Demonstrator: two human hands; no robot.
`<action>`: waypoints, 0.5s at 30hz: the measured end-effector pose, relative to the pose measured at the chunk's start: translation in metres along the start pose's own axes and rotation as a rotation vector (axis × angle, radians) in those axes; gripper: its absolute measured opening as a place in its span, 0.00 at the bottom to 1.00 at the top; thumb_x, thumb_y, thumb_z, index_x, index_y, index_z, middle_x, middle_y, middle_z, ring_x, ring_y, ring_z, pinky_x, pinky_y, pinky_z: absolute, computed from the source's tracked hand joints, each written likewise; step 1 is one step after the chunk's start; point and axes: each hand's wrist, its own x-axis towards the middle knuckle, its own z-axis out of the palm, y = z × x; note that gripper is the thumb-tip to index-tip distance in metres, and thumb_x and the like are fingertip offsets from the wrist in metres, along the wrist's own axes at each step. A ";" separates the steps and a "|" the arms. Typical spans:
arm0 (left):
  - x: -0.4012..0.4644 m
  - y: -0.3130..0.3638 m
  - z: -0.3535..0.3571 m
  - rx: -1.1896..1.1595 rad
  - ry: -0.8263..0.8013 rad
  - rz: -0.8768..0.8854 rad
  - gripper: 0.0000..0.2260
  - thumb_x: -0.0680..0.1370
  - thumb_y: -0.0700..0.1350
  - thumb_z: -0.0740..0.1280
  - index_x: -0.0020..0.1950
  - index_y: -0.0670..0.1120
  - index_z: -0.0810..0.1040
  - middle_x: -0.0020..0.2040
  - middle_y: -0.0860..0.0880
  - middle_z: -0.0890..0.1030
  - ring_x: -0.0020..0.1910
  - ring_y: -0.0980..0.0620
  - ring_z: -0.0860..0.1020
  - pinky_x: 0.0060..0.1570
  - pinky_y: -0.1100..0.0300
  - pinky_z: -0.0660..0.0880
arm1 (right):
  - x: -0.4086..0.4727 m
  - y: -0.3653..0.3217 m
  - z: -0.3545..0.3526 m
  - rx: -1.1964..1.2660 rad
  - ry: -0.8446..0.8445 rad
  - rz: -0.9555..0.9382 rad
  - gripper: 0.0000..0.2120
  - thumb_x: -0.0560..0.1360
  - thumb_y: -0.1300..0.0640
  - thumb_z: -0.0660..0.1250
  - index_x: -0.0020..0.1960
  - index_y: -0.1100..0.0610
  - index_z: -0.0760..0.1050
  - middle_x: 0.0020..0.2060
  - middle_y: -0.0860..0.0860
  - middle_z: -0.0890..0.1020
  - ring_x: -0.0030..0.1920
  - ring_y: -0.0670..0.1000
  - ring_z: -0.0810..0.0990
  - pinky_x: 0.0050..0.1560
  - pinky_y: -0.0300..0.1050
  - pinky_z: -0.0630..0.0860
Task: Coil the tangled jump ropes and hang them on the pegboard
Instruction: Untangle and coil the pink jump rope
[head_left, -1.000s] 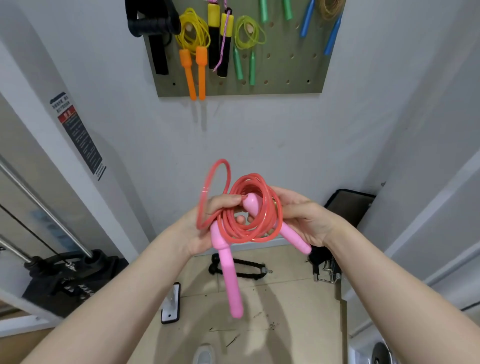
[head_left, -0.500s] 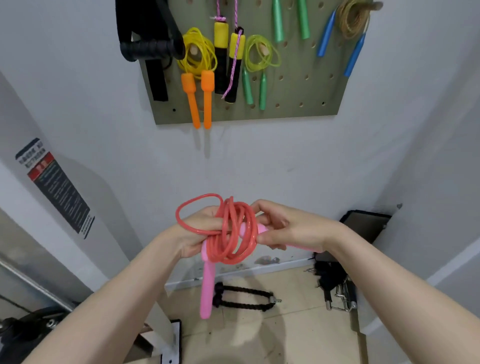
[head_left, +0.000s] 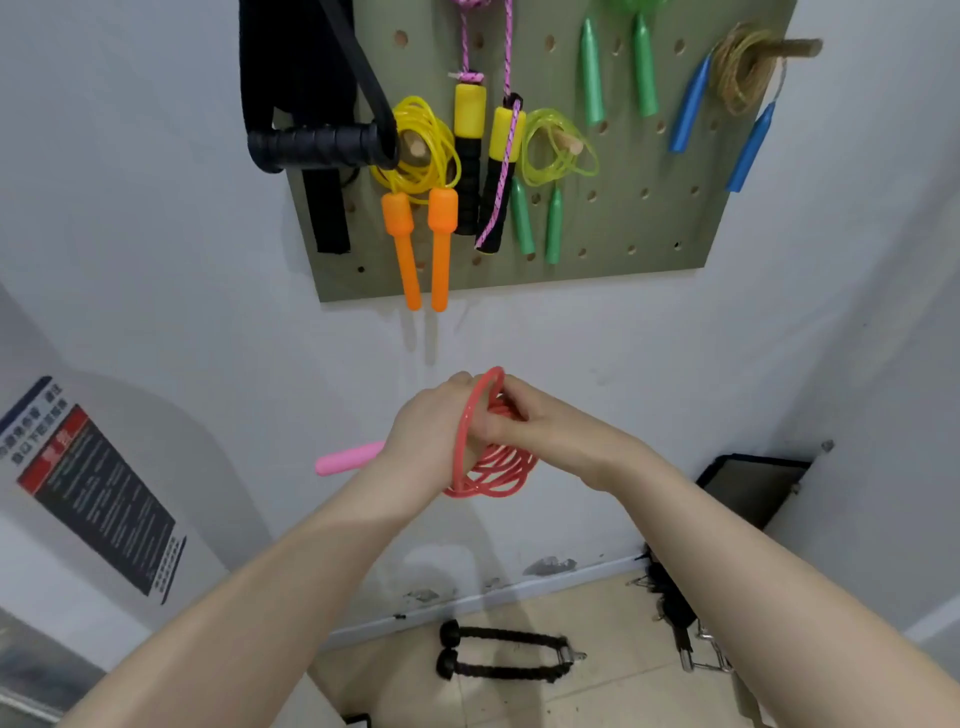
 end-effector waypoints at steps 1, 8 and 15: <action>0.005 -0.004 -0.005 0.036 0.007 -0.006 0.06 0.76 0.46 0.61 0.50 0.50 0.66 0.46 0.48 0.73 0.45 0.43 0.77 0.42 0.52 0.74 | 0.005 -0.005 0.001 -0.029 0.004 -0.027 0.27 0.67 0.42 0.71 0.62 0.50 0.70 0.55 0.46 0.81 0.55 0.44 0.80 0.60 0.44 0.74; 0.018 -0.021 -0.036 0.432 0.091 -0.024 0.14 0.77 0.40 0.62 0.62 0.44 0.67 0.55 0.46 0.70 0.48 0.41 0.79 0.37 0.54 0.68 | 0.025 -0.031 -0.005 0.524 0.019 0.038 0.26 0.76 0.40 0.47 0.52 0.53 0.78 0.50 0.51 0.81 0.52 0.52 0.77 0.60 0.58 0.70; 0.024 -0.042 -0.045 0.107 0.033 -0.040 0.09 0.75 0.41 0.64 0.54 0.46 0.72 0.51 0.47 0.74 0.49 0.45 0.77 0.41 0.56 0.71 | 0.034 -0.044 0.003 -0.088 0.063 -0.115 0.21 0.75 0.55 0.67 0.66 0.48 0.67 0.55 0.47 0.79 0.53 0.44 0.79 0.53 0.41 0.75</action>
